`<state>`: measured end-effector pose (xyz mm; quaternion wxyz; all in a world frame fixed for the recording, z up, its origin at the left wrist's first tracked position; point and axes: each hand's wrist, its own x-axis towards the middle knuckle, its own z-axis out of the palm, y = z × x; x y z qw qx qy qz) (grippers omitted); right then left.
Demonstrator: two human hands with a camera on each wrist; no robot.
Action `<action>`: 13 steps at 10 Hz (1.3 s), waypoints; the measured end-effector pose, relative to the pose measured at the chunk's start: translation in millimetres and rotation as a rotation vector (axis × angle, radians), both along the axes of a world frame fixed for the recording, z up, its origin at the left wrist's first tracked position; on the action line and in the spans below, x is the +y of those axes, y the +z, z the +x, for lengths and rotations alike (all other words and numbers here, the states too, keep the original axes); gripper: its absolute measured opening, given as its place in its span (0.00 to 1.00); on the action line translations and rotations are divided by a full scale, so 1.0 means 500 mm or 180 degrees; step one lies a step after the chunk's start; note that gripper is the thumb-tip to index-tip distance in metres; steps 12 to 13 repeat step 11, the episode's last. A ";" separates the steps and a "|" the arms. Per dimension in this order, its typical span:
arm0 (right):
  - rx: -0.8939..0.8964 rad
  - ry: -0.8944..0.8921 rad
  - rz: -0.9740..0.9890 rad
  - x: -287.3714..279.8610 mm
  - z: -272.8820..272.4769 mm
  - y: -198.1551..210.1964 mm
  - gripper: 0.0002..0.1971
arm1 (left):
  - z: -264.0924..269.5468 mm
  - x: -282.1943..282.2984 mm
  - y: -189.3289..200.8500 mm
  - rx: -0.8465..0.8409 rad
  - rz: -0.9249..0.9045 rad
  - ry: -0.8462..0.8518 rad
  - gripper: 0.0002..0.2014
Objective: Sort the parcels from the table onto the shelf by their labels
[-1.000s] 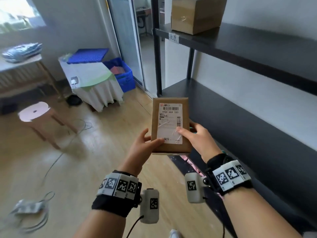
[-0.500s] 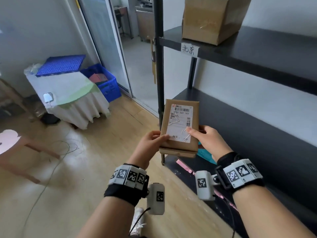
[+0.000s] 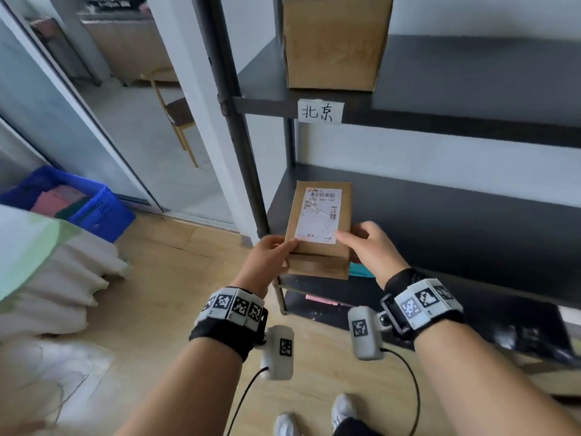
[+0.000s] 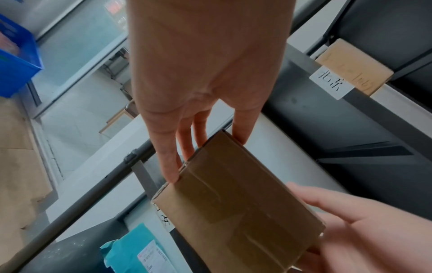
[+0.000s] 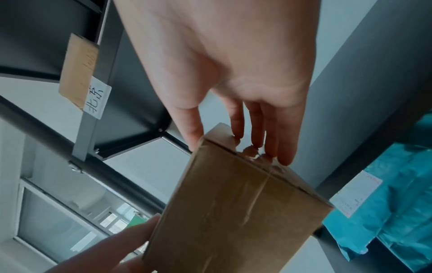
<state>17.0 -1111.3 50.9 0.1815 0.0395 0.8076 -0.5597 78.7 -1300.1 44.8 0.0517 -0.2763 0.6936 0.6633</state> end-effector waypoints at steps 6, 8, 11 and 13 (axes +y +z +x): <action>-0.0201 0.0215 0.0362 -0.058 -0.227 -0.034 0.24 | -0.270 -0.028 -0.034 -0.0016 -0.1330 -0.0487 0.20; -0.0219 0.0229 0.0517 -0.068 -0.252 -0.066 0.30 | -0.292 -0.030 -0.058 -0.0158 -0.1474 -0.0537 0.20; -0.0089 -0.0057 0.0608 -0.075 -0.250 -0.071 0.31 | -0.275 -0.026 -0.044 -0.0189 -0.1991 -0.0886 0.22; -0.0089 -0.0057 0.0608 -0.075 -0.250 -0.071 0.31 | -0.275 -0.026 -0.044 -0.0189 -0.1991 -0.0886 0.22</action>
